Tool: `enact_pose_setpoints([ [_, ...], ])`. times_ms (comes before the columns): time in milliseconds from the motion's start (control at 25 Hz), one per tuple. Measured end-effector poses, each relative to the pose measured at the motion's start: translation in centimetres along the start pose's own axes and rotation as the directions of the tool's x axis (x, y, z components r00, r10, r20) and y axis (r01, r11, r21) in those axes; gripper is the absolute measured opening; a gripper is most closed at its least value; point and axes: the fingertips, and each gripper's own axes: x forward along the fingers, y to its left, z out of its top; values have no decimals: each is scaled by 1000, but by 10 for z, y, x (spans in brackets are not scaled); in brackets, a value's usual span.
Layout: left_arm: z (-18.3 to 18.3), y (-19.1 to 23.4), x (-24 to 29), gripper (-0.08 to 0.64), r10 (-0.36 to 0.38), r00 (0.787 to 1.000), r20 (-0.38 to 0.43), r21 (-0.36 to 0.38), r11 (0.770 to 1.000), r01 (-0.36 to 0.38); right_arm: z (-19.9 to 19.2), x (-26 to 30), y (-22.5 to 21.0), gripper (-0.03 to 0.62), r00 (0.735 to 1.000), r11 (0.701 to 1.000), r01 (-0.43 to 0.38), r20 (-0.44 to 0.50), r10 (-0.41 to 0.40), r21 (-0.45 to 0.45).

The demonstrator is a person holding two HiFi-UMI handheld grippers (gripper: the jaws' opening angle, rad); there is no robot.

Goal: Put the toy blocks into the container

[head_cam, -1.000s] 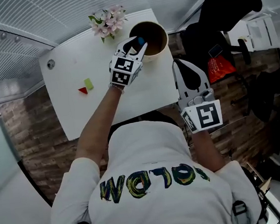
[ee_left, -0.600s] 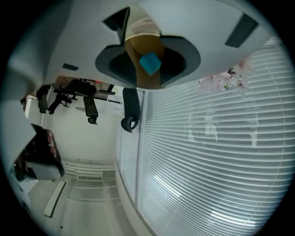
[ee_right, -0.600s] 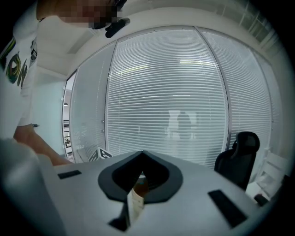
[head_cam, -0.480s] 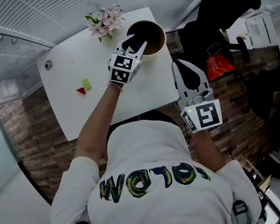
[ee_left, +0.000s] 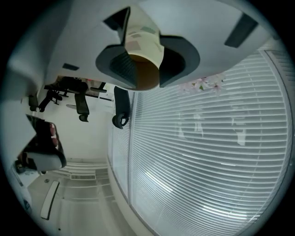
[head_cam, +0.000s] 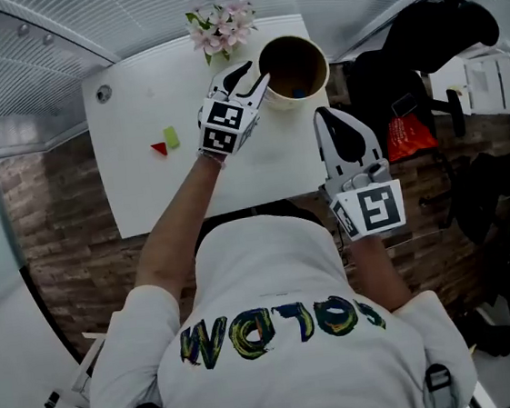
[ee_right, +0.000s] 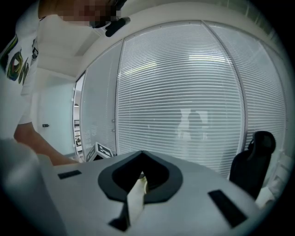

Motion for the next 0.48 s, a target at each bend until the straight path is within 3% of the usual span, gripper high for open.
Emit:
enact_pose_setpoints([
  [240,-7,45,-49,156,124,992,16,-37,992,-123,9,30,38,9,993,993,-115,11,116,-28],
  [480,-21,84,-108,156,243,969,30,-84,967,-240,17,58,83,9,973,972,-229,15,230,-59],
])
